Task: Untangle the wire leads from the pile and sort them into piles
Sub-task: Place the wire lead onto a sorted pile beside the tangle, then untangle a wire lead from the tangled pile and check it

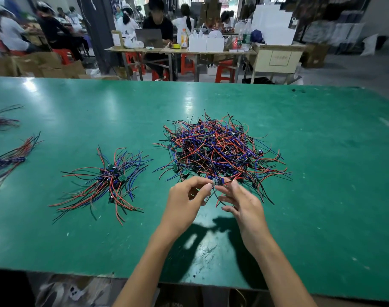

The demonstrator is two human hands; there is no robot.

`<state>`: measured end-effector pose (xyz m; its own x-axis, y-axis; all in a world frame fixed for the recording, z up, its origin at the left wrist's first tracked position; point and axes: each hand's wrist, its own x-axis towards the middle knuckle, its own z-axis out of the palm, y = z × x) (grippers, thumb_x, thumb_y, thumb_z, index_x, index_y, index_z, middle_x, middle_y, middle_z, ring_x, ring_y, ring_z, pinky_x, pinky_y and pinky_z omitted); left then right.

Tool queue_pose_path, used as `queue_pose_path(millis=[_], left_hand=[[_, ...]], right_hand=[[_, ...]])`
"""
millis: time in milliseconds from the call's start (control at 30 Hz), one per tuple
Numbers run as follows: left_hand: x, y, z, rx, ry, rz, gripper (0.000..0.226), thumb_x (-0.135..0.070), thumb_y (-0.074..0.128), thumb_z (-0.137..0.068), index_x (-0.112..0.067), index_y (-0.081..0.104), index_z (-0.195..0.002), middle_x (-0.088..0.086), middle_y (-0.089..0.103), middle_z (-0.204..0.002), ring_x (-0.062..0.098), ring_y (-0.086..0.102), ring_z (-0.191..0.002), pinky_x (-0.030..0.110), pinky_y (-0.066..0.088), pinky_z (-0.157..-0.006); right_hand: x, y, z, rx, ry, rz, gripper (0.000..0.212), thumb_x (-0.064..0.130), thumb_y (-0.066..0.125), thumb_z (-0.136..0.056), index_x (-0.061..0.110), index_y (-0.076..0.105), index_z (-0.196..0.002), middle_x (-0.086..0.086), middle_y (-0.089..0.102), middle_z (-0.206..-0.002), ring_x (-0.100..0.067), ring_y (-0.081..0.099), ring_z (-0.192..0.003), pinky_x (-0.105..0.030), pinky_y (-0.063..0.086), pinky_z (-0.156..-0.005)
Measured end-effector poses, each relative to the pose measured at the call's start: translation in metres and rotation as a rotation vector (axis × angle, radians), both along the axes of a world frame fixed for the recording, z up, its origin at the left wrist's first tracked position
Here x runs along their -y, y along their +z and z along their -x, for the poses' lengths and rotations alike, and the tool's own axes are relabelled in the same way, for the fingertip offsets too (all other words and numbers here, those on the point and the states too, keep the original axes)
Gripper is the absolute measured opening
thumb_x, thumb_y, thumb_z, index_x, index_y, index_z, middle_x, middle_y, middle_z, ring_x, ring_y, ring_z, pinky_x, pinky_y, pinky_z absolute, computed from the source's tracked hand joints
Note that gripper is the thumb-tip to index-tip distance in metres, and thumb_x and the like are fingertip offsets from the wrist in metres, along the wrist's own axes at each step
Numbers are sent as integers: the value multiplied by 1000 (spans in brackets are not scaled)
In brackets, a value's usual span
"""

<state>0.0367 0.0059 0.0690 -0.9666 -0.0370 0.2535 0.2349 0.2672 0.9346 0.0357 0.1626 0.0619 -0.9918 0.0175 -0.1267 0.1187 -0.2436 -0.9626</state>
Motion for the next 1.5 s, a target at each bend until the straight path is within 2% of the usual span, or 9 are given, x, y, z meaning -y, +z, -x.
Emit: queue_pose_path(millis=[167,367,500,733,900,1133,1267,1400,1500], left_hand=[[3,3,4,37,-26,95,14,-27,65,-98,-28,75,-88,-9,71,-71,-2,51,-52,21,42,-57],[5,-2,0,216,-224,-27,6,-17,71,-94,-20,76,-95,-5,65,-67,14,50,-43,24,45,-38],[3,-9,0,376,-294,-89,14,-15,65,-99,-5,71,-106,6,65,-76,25,63,-53,32,56,-48],[-15,-8,8,415,-238,-226,33,-38,52,-104,-14,72,-114,10,73,-100,19,72,-75,29,61,-71],[-29,-13,9,378,-229,-318,23,-20,61,-101,-4,73,-114,8,74,-90,14,61,-60,23,52,-58],[-38,-10,8,326,-115,-218,26,-15,62,-97,0,77,-82,16,69,-71,10,43,-47,18,35,-47],[-39,-3,6,306,-114,-233,33,-13,65,-93,11,69,-71,30,50,-60,15,26,-48,25,20,-47],[-38,6,7,339,-108,-211,25,-9,66,-86,-7,78,-64,10,66,-58,12,31,-46,22,25,-45],[-38,9,5,382,-113,-206,19,-8,68,-85,-8,81,-71,17,70,-64,13,37,-50,17,29,-46]], right_hand=[[-4,8,10,-87,-111,91,12,21,66,-96,13,75,-100,-7,76,-87,-15,70,-78,-19,56,-67],[-12,4,14,-163,-136,-42,8,11,68,-95,9,75,-99,0,73,-69,-9,65,-61,-18,56,-63],[-16,-7,15,-194,-144,-125,9,10,70,-94,9,75,-102,-1,73,-71,-10,66,-64,-19,54,-61],[-20,-22,17,-181,10,-291,7,16,74,-92,12,78,-96,-3,78,-77,-10,70,-69,-19,51,-64],[-17,-27,17,-232,-169,-485,8,24,75,-91,29,80,-94,4,73,-93,-21,63,-80,-37,49,-76],[3,-28,10,-172,-286,-316,14,15,70,-94,23,81,-96,4,76,-98,-19,72,-88,-37,58,-83],[16,-18,11,-101,-343,-141,22,10,63,-94,18,81,-86,2,79,-84,-7,68,-71,-23,52,-62],[22,-5,17,-9,-367,2,24,11,59,-94,16,79,-83,0,77,-81,-9,54,-57,-22,43,-46],[20,6,27,59,-374,65,24,14,56,-93,17,77,-83,1,77,-83,-12,59,-54,-19,37,-39]])
